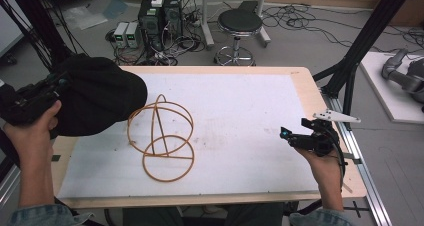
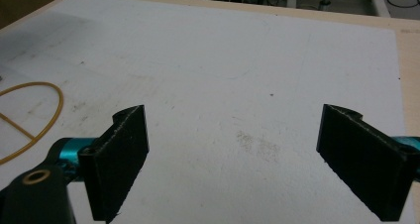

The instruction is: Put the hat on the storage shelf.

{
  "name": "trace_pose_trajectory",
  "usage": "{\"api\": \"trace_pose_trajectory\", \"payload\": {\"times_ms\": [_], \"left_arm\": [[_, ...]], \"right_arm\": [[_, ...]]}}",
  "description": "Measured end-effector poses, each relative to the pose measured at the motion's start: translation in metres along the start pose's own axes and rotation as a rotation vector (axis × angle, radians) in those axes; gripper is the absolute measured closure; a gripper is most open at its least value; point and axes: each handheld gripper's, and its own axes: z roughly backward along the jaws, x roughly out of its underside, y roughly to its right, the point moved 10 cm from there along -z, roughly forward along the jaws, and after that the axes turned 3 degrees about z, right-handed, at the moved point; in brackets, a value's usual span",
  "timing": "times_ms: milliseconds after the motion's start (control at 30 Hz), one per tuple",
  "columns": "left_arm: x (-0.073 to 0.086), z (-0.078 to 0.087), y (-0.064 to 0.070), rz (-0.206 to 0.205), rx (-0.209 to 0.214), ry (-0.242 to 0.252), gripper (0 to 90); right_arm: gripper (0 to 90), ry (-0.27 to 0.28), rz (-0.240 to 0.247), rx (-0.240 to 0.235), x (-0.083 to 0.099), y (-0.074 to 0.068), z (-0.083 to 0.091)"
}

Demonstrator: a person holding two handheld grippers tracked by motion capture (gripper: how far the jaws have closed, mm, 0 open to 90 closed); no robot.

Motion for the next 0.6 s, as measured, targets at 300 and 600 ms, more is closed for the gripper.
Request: {"api": "trace_pose_trajectory", "payload": {"times_ms": [300, 600], "left_arm": [[-0.033, 0.000, 0.020, -0.009, 0.052, 0.046, 71.2], [-0.060, -0.003, 0.044, 0.020, 0.122, 0.104, 71.2]], "right_arm": [[12.5, -0.006, -0.009, -0.008, 0.001, -0.001, -0.001], [12.5, 0.003, -0.011, -0.010, 0.000, -0.002, 0.000]]}}
